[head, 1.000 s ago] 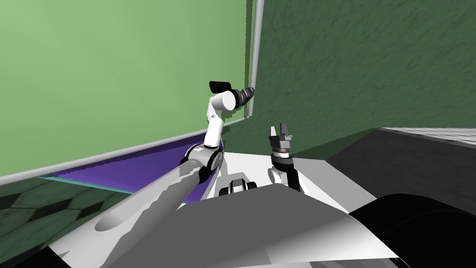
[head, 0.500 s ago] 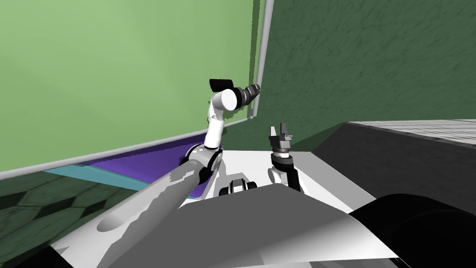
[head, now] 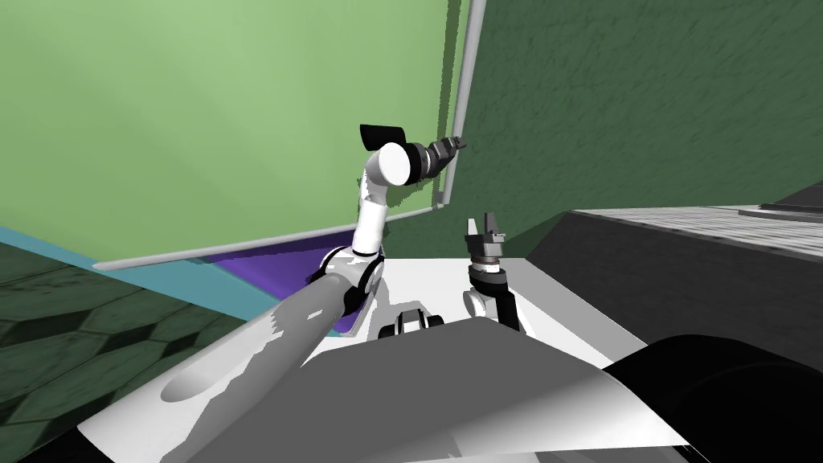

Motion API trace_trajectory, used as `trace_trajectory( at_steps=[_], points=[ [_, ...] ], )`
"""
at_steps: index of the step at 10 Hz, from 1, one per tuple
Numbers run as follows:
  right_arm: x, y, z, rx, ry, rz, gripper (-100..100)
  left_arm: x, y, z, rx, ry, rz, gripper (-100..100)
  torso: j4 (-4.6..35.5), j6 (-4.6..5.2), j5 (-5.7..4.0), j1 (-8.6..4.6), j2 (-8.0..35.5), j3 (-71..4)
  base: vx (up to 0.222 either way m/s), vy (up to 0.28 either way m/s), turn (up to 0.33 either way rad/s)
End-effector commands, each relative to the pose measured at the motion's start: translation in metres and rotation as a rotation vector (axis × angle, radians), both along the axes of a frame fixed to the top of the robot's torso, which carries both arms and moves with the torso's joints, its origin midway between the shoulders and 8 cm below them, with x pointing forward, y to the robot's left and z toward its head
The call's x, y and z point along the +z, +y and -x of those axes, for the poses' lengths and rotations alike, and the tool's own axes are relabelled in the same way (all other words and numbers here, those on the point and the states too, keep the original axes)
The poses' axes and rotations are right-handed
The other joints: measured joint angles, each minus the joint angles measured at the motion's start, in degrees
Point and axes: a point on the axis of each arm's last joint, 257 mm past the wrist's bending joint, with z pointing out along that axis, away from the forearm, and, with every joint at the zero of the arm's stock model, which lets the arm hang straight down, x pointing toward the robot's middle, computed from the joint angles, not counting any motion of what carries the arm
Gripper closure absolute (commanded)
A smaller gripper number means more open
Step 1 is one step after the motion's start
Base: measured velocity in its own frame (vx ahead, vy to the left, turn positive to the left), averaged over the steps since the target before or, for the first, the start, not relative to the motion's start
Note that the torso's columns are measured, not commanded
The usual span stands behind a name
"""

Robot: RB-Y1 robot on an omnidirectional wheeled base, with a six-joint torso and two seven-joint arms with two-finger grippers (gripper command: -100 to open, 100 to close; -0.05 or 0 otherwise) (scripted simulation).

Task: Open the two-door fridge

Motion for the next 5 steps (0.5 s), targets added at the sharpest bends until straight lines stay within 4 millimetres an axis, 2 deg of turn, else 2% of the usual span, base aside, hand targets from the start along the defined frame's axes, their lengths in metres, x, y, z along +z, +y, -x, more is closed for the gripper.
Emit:
trace_trajectory(
  at_steps=[1, 4, 5],
  points=[
    [0.000, 0.000, 0.000, 0.000, 0.000, 0.000, 0, 0.021, 0.004, 0.010, -0.012, 0.001, -0.001, -100, 0.0, 0.01, -0.02, -0.02, 0.0, 0.0, 0.061, -0.063, 0.048],
    [0.000, 0.000, 0.000, 0.000, 0.000, 0.000, 0, 0.037, 0.007, 0.019, -0.023, 0.001, -0.002, -100, 0.2, 0.01, 0.08, 0.28, 0.6, 0.4, 0.036, -0.037, 0.037],
    [0.000, 0.000, 0.000, 0.000, 0.000, 0.000, 0, 0.034, 0.006, 0.017, -0.022, 0.001, -0.002, -100, 0.2, 0.00, 0.09, 0.29, 0.7, 0.4, 0.009, -0.012, 0.006]
  ],
)
